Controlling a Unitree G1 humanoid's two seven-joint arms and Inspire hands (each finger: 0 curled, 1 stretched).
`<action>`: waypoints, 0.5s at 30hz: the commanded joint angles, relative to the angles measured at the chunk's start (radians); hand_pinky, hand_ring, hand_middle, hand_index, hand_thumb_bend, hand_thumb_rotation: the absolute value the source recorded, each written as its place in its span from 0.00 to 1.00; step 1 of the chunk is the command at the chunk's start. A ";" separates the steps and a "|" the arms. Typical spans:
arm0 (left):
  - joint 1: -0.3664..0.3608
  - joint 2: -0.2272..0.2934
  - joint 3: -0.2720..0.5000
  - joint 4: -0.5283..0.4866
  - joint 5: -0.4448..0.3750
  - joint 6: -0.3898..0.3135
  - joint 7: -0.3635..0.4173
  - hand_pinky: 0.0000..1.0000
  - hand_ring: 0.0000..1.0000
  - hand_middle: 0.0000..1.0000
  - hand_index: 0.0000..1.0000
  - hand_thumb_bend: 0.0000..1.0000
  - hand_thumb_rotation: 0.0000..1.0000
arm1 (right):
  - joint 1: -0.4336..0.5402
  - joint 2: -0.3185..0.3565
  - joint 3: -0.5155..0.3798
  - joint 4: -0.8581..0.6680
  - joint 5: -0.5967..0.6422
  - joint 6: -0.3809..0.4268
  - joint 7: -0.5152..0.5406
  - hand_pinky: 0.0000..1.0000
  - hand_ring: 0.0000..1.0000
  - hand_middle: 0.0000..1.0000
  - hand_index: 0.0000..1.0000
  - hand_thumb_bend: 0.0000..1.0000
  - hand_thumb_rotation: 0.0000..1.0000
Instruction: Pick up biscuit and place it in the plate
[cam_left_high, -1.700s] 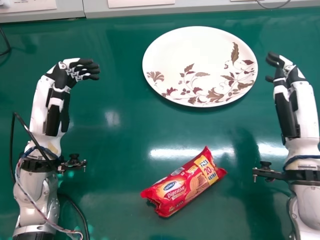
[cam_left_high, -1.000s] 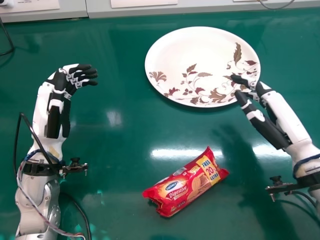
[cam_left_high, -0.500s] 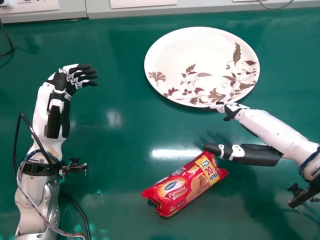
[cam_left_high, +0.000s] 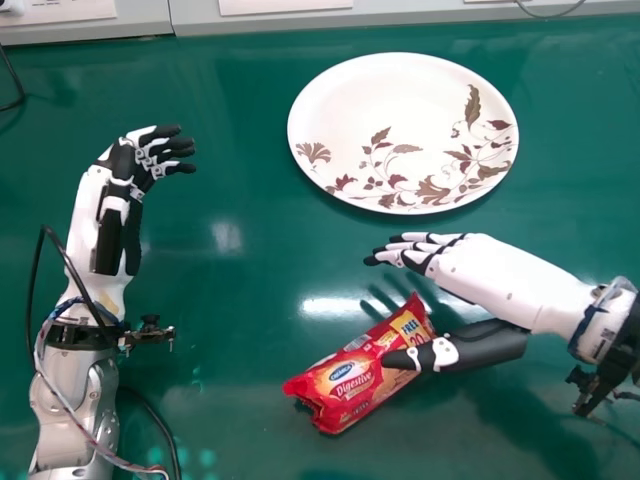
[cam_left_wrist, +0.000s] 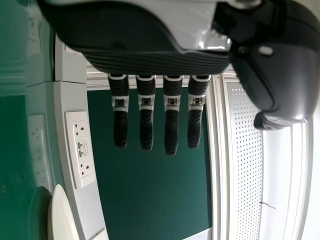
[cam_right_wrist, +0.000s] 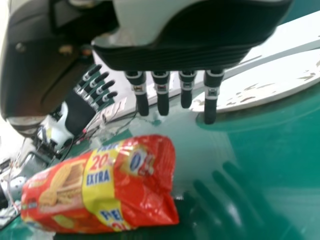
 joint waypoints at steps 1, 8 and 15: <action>0.081 -0.003 0.001 0.046 0.018 0.019 0.001 0.61 0.71 0.70 0.73 0.67 0.30 | -0.017 -0.026 0.007 0.004 0.009 -0.017 0.016 0.85 0.97 0.99 0.99 1.00 0.46; 0.075 0.000 0.002 0.044 0.019 0.024 -0.002 0.60 0.71 0.70 0.73 0.67 0.29 | -0.055 -0.093 0.007 -0.019 0.006 -0.035 0.069 0.89 0.99 1.00 1.00 1.00 0.47; 0.074 0.003 0.007 0.044 0.020 0.020 -0.002 0.61 0.71 0.71 0.73 0.66 0.28 | -0.070 -0.116 0.025 -0.033 -0.034 -0.087 0.078 0.89 1.00 1.00 1.00 1.00 0.42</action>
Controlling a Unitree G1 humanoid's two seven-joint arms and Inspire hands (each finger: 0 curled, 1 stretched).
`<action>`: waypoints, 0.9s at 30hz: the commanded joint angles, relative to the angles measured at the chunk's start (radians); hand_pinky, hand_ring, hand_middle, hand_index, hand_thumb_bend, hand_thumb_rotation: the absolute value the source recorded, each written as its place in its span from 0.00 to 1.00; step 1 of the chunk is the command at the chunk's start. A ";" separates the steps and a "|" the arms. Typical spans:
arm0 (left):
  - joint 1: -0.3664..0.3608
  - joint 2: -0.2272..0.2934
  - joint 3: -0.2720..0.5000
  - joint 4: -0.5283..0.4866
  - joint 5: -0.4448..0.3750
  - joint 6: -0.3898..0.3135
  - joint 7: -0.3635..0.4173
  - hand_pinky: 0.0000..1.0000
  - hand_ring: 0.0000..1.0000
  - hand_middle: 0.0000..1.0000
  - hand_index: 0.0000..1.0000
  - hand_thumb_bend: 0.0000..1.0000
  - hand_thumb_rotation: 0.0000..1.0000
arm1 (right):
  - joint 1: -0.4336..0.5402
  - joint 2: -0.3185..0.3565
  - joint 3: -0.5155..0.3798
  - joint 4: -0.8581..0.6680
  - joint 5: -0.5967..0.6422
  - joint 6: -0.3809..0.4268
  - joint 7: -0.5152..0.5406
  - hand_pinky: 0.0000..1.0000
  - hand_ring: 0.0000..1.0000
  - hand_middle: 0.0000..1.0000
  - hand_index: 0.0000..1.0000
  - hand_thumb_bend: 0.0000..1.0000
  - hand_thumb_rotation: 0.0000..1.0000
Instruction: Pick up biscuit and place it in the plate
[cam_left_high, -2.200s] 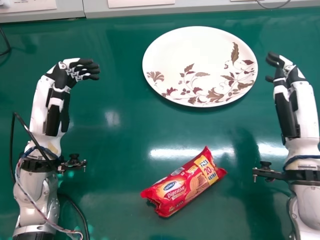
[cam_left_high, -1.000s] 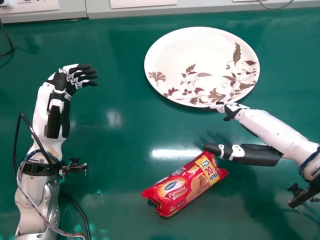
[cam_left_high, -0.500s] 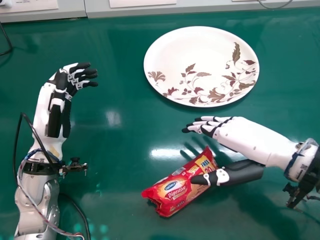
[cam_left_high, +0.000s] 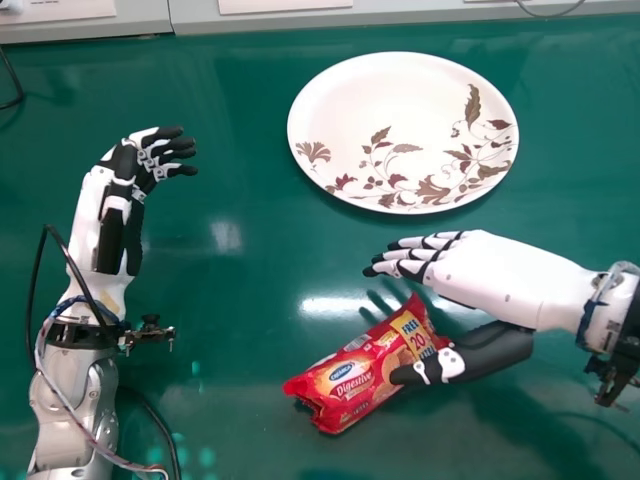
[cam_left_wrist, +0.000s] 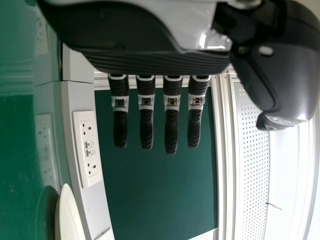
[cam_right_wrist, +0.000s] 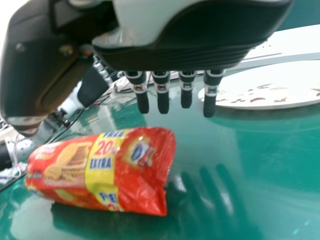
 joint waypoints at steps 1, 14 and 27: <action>0.073 0.002 0.008 0.050 0.021 -0.002 0.001 0.61 0.71 0.71 0.73 0.66 0.28 | -0.009 -0.020 0.017 -0.017 -0.031 -0.038 0.004 0.89 1.00 1.00 1.00 1.00 0.42; 0.054 -0.001 0.009 0.059 0.039 -0.021 0.018 0.65 0.72 0.71 0.74 0.65 0.29 | -0.064 -0.016 0.101 0.028 -0.185 -0.201 -0.044 0.87 0.98 0.99 0.96 1.00 0.39; 0.053 -0.002 0.010 0.047 0.016 0.005 0.019 0.67 0.73 0.73 0.75 0.67 0.29 | -0.082 0.026 0.152 0.094 -0.290 -0.239 -0.143 0.86 0.96 0.96 0.94 1.00 0.35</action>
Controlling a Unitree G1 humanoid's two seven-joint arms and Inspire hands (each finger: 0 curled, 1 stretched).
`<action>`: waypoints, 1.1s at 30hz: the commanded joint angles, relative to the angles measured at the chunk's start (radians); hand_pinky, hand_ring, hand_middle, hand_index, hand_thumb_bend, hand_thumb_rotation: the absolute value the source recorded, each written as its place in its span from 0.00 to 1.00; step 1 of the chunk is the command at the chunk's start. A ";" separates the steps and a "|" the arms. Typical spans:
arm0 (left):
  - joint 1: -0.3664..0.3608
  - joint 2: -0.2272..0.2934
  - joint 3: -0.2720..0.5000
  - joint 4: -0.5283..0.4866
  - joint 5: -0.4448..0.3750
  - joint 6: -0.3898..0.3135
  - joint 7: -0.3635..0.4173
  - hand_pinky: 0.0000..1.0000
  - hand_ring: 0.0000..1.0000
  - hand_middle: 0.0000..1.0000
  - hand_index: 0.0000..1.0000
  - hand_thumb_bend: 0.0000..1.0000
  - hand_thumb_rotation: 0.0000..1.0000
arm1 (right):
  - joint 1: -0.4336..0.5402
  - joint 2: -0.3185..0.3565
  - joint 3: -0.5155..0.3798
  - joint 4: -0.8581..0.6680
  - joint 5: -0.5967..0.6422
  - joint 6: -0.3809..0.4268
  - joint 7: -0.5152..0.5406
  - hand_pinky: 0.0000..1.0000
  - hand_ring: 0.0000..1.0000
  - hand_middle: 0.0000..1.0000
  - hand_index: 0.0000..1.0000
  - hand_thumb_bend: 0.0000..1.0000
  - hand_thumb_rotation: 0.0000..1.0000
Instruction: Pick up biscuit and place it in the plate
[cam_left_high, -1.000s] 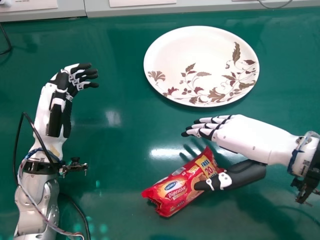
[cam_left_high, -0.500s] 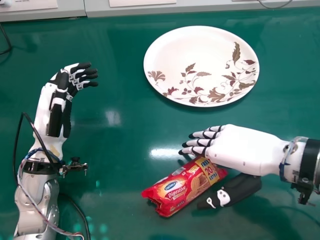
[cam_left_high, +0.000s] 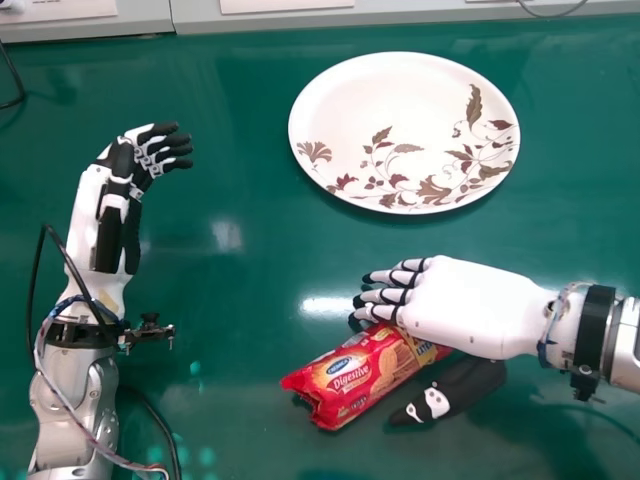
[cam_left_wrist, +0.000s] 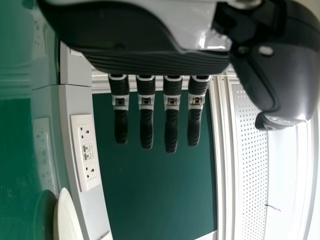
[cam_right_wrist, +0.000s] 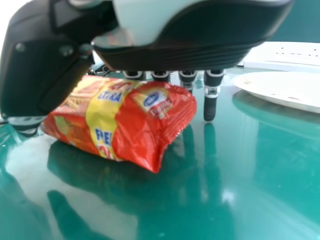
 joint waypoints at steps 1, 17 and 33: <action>0.056 -0.002 0.008 0.044 0.011 0.011 0.003 0.68 0.73 0.73 0.75 0.67 0.29 | 0.001 0.014 0.021 0.013 -0.022 -0.007 -0.008 0.84 0.95 0.95 0.93 1.00 0.34; 0.046 0.006 0.013 0.020 0.007 0.044 0.003 0.69 0.74 0.74 0.75 0.68 0.28 | 0.001 0.109 0.051 0.153 -0.138 -0.083 -0.261 0.47 0.57 0.58 0.52 0.65 0.01; 0.015 0.020 0.027 0.045 0.005 0.025 -0.002 0.71 0.74 0.73 0.74 0.66 0.30 | -0.028 0.123 0.054 0.191 -0.176 -0.101 -0.394 0.14 0.18 0.41 0.47 0.52 0.00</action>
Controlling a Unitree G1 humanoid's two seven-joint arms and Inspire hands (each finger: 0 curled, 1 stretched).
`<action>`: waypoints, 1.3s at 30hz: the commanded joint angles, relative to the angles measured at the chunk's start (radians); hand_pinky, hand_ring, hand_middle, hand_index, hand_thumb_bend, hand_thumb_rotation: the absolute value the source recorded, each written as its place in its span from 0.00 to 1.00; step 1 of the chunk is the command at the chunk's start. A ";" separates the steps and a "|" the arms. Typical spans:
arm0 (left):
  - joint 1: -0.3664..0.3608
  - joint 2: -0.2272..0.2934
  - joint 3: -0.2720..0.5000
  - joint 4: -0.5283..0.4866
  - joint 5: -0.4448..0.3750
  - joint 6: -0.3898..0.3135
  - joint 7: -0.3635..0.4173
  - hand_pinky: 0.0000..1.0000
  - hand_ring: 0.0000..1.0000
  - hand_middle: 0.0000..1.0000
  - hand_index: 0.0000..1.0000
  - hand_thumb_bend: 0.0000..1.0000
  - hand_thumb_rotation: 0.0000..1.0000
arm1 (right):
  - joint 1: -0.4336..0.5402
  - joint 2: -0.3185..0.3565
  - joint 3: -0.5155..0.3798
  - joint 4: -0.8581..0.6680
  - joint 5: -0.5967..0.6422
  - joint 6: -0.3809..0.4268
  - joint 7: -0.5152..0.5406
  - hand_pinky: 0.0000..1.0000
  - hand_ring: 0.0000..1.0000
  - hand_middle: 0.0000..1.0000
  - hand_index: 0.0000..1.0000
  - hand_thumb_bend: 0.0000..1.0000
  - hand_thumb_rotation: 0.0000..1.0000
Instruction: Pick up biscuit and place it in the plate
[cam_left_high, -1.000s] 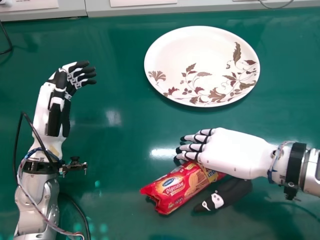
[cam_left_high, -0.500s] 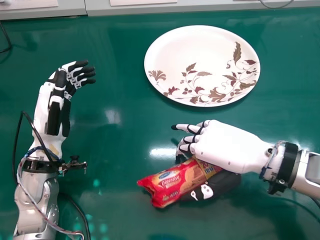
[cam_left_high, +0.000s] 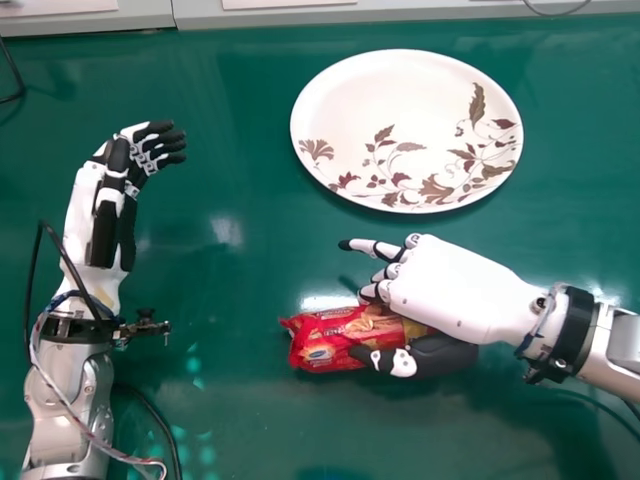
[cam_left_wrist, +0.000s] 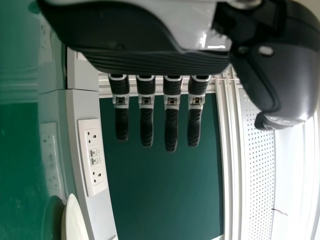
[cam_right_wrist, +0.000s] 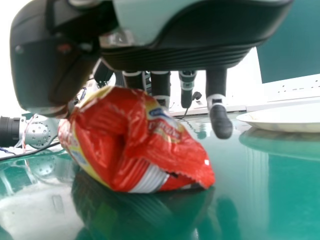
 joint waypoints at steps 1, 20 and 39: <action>0.035 0.006 0.011 0.048 0.005 -0.008 -0.006 0.71 0.74 0.73 0.74 0.66 0.30 | 0.001 0.006 0.008 0.003 -0.010 0.004 0.004 0.14 0.18 0.40 0.47 0.52 0.00; 0.041 0.000 0.011 0.040 0.012 -0.009 -0.005 0.71 0.74 0.72 0.73 0.66 0.30 | 0.017 0.007 -0.109 -0.158 0.148 0.134 0.049 0.12 0.40 0.44 0.50 0.51 0.00; 0.036 -0.030 -0.008 0.037 0.007 -0.020 -0.003 0.72 0.73 0.72 0.73 0.63 0.28 | -0.388 -0.065 -0.214 0.052 0.111 0.130 -0.011 0.15 0.43 0.47 0.49 0.51 0.00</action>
